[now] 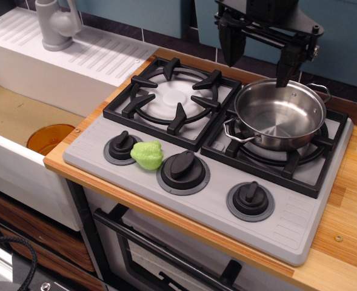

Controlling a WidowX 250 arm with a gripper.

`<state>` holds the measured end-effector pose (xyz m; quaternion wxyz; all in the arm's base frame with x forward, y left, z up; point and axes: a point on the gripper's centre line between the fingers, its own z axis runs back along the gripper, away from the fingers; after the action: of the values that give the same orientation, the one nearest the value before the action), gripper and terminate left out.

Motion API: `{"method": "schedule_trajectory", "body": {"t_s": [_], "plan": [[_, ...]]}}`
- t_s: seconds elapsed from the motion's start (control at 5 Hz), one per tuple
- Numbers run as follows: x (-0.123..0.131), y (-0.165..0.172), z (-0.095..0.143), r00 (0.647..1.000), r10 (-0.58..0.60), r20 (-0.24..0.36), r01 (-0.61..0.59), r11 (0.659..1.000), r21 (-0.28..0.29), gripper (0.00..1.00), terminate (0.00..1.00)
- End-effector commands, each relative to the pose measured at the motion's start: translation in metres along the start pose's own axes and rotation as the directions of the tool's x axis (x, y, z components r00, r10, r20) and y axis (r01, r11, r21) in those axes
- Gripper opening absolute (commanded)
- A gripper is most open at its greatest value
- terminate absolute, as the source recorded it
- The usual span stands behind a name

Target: Put pot or pan on stove and put cauliflower in pot or pan

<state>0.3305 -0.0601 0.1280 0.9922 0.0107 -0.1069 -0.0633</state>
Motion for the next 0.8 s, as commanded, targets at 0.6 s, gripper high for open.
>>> {"method": "schedule_trajectory", "body": {"t_s": [0.6], "plan": [[0.006,0.006,-0.015,0.999,-0.017,0.044,0.018,1.0,-0.024,1.0,0.0]]}}
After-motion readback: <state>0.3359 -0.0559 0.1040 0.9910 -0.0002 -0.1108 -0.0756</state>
